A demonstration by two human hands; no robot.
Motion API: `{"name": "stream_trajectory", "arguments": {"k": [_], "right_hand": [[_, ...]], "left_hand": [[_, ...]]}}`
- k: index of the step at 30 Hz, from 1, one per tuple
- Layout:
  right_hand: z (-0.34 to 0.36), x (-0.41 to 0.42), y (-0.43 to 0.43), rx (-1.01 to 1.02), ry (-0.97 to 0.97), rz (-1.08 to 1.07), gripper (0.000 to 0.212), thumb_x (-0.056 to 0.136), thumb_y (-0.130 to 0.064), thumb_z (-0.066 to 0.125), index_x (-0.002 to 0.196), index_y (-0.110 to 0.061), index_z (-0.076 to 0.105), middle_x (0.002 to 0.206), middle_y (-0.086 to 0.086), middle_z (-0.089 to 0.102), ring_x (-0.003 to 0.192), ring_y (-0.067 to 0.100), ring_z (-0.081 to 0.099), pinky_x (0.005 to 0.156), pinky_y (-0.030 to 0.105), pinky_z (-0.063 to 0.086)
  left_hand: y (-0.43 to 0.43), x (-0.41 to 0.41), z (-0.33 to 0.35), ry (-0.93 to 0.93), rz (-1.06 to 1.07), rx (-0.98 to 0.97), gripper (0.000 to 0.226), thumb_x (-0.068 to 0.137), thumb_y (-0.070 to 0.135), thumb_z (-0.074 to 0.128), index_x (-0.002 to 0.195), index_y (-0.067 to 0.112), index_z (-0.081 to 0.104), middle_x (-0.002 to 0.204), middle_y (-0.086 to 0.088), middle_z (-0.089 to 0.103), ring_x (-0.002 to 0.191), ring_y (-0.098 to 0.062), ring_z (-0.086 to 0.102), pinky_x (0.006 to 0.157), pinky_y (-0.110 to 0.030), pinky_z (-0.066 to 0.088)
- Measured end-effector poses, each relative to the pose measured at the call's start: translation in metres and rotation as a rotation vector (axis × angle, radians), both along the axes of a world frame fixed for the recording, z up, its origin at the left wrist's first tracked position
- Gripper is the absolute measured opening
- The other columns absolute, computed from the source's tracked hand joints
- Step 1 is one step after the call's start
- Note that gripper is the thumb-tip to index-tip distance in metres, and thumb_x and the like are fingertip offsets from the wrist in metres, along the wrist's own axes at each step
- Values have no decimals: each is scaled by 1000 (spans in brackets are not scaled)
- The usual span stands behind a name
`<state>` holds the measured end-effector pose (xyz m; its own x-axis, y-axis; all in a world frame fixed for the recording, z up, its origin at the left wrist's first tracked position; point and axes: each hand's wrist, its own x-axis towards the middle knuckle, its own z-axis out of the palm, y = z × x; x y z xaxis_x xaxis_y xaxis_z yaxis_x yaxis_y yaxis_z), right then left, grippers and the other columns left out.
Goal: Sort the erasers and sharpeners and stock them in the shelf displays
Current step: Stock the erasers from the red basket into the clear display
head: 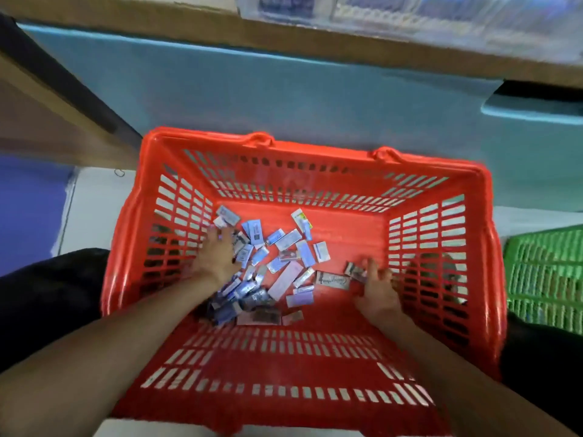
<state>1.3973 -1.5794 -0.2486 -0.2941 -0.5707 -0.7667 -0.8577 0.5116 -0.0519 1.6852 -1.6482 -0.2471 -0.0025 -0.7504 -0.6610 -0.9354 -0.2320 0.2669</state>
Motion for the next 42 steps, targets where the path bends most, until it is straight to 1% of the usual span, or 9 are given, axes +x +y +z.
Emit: {"name": "stream_trajectory", "arguments": {"k": [5, 8, 13, 18, 26, 30, 34, 38, 42], "right_hand": [[-19, 21, -7, -353, -236, -145, 60, 81, 4, 54, 137, -13, 43, 130, 20, 34, 113, 38, 50, 98, 30, 36], [-20, 48, -24, -313, -339, -108, 67, 78, -4, 57, 139, -23, 38, 131, 12, 30, 113, 34, 49, 100, 28, 35], [-24, 67, -24, -204, -52, 234, 73, 81, -19, 62, 142, -23, 22, 138, 7, 25, 118, 32, 43, 88, 41, 47], [-32, 54, -8, -274, -102, 188, 69, 79, -40, 66, 137, -21, 36, 137, 7, 34, 115, 34, 45, 84, 39, 46], [-11, 55, -12, -294, -162, 70, 59, 79, -39, 64, 129, -22, 39, 128, 3, 42, 113, 30, 45, 87, 39, 42], [17, 58, -25, -383, -268, 164, 57, 77, -36, 69, 126, -16, 46, 122, 4, 44, 111, 27, 45, 94, 34, 37], [58, 70, -40, -540, -405, 164, 54, 74, -27, 74, 120, -10, 52, 116, 8, 49, 109, 28, 47, 94, 35, 35], [104, 76, -45, -659, -448, 101, 56, 70, -26, 78, 118, -8, 53, 111, 9, 48, 105, 29, 48, 90, 35, 37], [145, 76, -42, -754, -523, 92, 60, 68, -20, 81, 120, -8, 54, 110, 7, 45, 106, 28, 51, 96, 32, 39]], "left_hand": [[3, -9, -25, 12, 77, -181, 60, 82, 19, 69, 133, 8, 40, 125, -22, 46, 125, -36, 38, 97, -42, 37], [-3, -21, -28, 136, 125, -185, 60, 83, 23, 69, 136, 16, 42, 121, -19, 49, 113, -34, 49, 86, -39, 42], [0, -35, -38, 177, 24, -128, 71, 79, 28, 73, 139, 19, 38, 110, -16, 51, 106, -33, 50, 88, -43, 46], [7, -36, -40, 224, 57, -145, 51, 84, 16, 68, 129, 13, 44, 126, -11, 50, 113, -31, 50, 88, -37, 42], [14, -38, -25, 340, 267, -91, 22, 96, 6, 45, 117, 4, 50, 109, -21, 53, 78, -23, 53, 68, -25, 35], [7, -51, 11, 556, 341, 101, 39, 95, 42, 47, 105, 7, 60, 99, -3, 59, 91, -14, 53, 74, -18, 39], [-1, -68, 47, 645, 264, 85, 56, 85, 66, 47, 97, 14, 62, 87, 3, 62, 88, -15, 57, 83, -32, 43], [-4, -79, 94, 752, 252, -152, 24, 96, 26, 53, 73, 20, 51, 60, 8, 43, 55, 3, 46, 56, -13, 34], [-1, -74, 137, 899, 250, -212, 12, 94, 9, 54, 85, 14, 58, 69, 9, 58, 58, 12, 52, 62, -11, 41]]}}
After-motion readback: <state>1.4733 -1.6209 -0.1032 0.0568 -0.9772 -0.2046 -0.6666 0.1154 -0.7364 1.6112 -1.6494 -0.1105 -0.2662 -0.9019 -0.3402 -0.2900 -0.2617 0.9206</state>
